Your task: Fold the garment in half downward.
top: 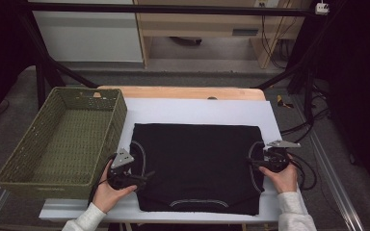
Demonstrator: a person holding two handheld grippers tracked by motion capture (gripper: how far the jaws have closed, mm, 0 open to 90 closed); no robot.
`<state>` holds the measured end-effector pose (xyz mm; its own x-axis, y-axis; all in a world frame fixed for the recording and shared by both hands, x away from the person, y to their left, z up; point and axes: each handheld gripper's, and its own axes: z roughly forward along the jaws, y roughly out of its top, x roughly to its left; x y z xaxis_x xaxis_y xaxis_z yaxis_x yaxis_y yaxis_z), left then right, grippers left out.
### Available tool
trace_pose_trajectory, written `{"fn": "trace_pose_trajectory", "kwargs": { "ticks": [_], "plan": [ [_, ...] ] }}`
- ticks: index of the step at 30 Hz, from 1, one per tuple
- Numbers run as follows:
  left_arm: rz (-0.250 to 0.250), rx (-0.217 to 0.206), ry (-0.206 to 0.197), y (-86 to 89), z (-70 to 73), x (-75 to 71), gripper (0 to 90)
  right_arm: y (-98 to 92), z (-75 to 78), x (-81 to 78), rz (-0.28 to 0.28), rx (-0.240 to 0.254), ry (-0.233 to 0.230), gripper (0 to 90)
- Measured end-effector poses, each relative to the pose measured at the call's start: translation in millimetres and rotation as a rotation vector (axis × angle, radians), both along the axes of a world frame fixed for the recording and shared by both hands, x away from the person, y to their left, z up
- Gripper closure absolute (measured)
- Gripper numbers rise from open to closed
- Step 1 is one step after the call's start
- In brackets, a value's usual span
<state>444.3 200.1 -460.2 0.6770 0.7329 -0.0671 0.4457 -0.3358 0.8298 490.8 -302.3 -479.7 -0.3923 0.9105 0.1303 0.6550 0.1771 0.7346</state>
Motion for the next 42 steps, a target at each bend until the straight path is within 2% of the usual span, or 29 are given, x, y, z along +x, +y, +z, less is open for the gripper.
{"fn": "trace_pose_trajectory", "kwargs": {
  "ticks": [5,8,13,16,21,26,29,32,34,42],
  "plan": [
    [-0.005,0.002,0.01,-0.9,-5.4,-1.3,2.1,-0.5,-3.6,2.5,-0.01,0.019,0.016,17.5],
    [-0.011,0.004,0.015,-2.2,-7.3,-1.7,2.0,0.0,-4.3,2.6,-0.007,0.024,0.01,22.0],
    [-0.006,0.009,0.012,-1.6,-8.1,-1.7,2.1,3.6,-2.8,0.2,0.006,0.032,0.014,42.5],
    [0.001,0.007,0.014,-0.8,-8.9,-1.4,2.1,6.4,-1.2,-1.2,-0.001,0.068,0.044,57.9],
    [0.0,0.014,0.014,-1.5,-9.8,-1.5,2.1,9.7,1.1,-1.0,-0.005,0.113,0.094,76.3],
    [0.002,0.01,0.014,-0.9,-9.7,-1.4,2.1,13.0,6.5,1.0,-0.019,0.075,0.113,79.3],
    [0.002,0.006,0.012,-0.2,-9.2,-1.5,2.1,11.6,9.4,1.6,-0.041,0.059,0.104,80.0],
    [0.002,0.007,0.014,0.0,-9.6,-1.3,2.1,6.4,14.1,2.5,-0.058,0.074,0.081,80.3],
    [0.002,0.009,0.014,-0.1,-9.8,-1.3,2.1,4.2,16.9,3.8,-0.068,0.067,0.069,80.5],
    [0.003,0.011,0.016,0.4,-10.2,-1.0,2.1,-4.4,19.5,6.0,-0.108,0.015,0.068,80.7]
  ]
}}
